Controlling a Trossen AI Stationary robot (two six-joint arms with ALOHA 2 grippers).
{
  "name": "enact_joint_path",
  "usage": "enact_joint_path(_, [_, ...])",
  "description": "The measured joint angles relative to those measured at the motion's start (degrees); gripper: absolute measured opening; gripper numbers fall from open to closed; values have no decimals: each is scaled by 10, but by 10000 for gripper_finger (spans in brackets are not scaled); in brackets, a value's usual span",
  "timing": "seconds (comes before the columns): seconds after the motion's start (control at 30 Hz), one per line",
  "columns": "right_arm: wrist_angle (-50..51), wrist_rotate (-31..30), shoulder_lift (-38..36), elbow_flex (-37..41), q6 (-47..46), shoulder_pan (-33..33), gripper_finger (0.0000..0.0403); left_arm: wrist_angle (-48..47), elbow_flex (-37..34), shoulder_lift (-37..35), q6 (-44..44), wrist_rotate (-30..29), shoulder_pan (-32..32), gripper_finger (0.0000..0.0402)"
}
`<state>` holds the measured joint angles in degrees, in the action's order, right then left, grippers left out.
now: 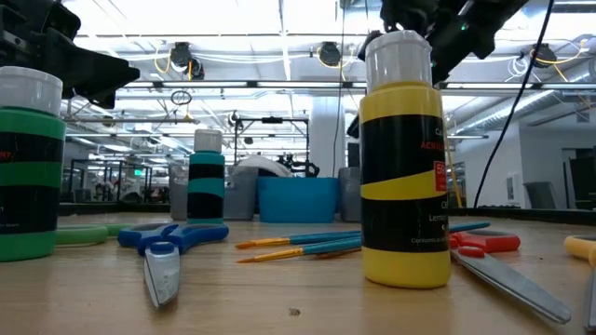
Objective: Pick & Place Paint Supplies
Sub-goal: Put the yellow coloring bottle into the right gray bin
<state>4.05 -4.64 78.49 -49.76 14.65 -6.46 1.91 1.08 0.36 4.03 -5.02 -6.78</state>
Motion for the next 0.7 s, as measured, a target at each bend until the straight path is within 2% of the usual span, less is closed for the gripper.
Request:
enact_joint_path(0.47, [-21, 0, -14, -9, -123, 149, 285, 0, 0, 0, 0, 0, 0, 124])
enact_joint_path(0.7, [-50, -15, -5, -25, -219, 255, 296, 0, 0, 0, 0, 0, 0, 124])
